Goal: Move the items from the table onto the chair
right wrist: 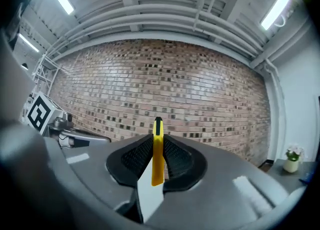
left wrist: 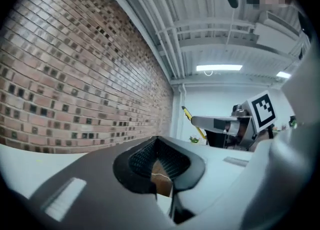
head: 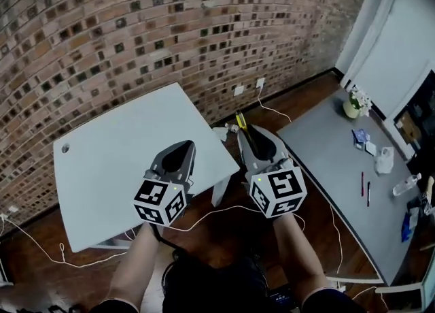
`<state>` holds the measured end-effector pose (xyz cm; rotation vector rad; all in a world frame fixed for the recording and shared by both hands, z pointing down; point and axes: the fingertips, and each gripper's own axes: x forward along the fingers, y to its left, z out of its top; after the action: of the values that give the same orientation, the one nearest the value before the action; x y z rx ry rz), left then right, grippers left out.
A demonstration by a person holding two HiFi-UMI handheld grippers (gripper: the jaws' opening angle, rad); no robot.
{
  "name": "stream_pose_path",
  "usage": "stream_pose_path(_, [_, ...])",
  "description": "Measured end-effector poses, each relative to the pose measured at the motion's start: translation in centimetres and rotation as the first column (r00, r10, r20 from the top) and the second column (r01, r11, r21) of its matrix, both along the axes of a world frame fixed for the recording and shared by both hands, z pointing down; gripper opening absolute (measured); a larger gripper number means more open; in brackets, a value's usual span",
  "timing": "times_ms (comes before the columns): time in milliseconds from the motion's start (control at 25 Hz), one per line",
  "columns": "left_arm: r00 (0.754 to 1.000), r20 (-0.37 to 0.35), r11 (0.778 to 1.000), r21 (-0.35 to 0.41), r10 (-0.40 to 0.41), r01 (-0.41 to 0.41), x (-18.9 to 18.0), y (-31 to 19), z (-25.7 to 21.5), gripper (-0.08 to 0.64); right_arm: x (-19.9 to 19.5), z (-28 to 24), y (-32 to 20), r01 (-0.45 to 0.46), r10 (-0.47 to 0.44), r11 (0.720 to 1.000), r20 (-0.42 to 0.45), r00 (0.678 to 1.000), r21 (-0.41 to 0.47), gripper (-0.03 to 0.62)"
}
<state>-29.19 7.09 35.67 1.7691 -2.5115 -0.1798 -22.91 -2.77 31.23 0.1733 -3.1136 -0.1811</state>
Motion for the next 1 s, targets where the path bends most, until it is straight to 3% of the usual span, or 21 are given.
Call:
stream_pose_path(240, [0.983,0.01,0.983,0.0,0.185,-0.185,9.7,-11.1,-0.7,0.012,10.6,-0.7,-9.5,-0.171,0.171,0.985,0.007,0.985,-0.002,0.063])
stream_pose_path(480, [0.92,0.037,0.92,0.003,0.391,-0.391,18.8,-19.8,-1.8,0.012,19.7,-1.8,-16.1,-0.344,0.344,0.939,0.025,0.939,0.008,0.063])
stream_pose_path(680, [0.835,0.049,0.836,-0.005,0.548,-0.548,25.7,-25.7,-2.2,0.012,27.0,-1.5,-20.8,-0.498,0.498,0.867,0.025,0.867,-0.002,0.063])
stream_pose_path(1000, [0.662,0.025,0.662,-0.035,0.749,-0.749,36.4,-33.0,-0.6,0.012,39.0,0.7,-26.6,-0.716,0.716,0.698,-0.008,0.698,-0.032,0.063])
